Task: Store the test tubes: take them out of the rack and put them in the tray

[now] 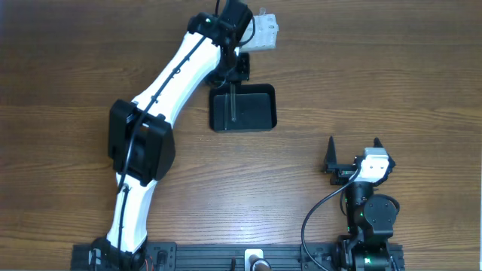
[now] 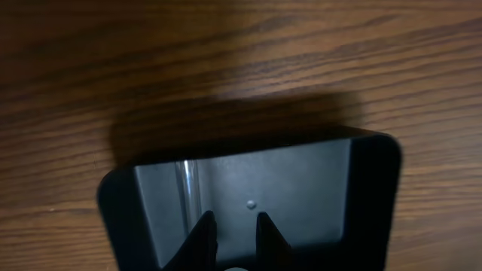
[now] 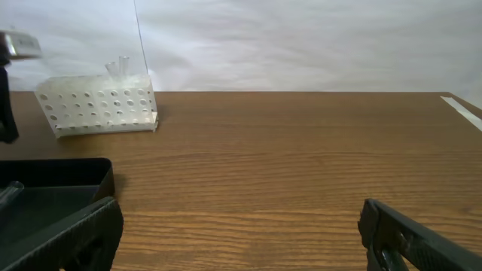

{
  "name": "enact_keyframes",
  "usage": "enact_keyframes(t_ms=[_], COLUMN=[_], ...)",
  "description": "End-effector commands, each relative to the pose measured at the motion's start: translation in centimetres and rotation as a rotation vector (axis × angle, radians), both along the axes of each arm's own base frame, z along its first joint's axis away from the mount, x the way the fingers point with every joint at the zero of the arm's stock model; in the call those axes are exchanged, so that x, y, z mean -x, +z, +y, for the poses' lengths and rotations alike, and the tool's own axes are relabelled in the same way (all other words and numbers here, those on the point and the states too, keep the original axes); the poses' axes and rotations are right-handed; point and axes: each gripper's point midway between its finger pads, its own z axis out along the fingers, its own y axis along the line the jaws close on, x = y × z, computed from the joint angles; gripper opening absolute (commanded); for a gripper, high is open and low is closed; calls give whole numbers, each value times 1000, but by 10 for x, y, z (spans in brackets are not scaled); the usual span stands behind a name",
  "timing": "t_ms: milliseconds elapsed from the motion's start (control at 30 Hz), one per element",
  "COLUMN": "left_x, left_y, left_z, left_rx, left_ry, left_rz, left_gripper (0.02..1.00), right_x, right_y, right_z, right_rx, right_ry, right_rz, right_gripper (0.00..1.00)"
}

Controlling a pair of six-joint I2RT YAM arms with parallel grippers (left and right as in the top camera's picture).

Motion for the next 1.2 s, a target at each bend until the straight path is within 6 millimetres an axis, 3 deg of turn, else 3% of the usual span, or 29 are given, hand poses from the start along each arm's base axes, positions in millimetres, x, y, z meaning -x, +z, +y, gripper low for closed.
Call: enact_keyframes(t_ms=[33,367,600,1033,1200], left_x=[4,10,8,2,3], left_y=[-21,-49,-55,-55,-38], left_z=[-6,-9,-8,-6,-6], left_rx=[16,19,17,25,31], left_ry=[6,3,6,15,15], left_rz=[59,130,132,119,108], left_gripper=[38,38,49,358,367], right_x=[0,0,0,0,0], right_y=[-1,-1,-1,-1,-1], right_z=[-1,-1,-1,-1,-1], right_rx=[7,7,7,7,7], right_ry=[0,0,-1,0,0], right_rz=[-2,-2,-2,-2,-2], right_gripper=[991,991,991,993,991])
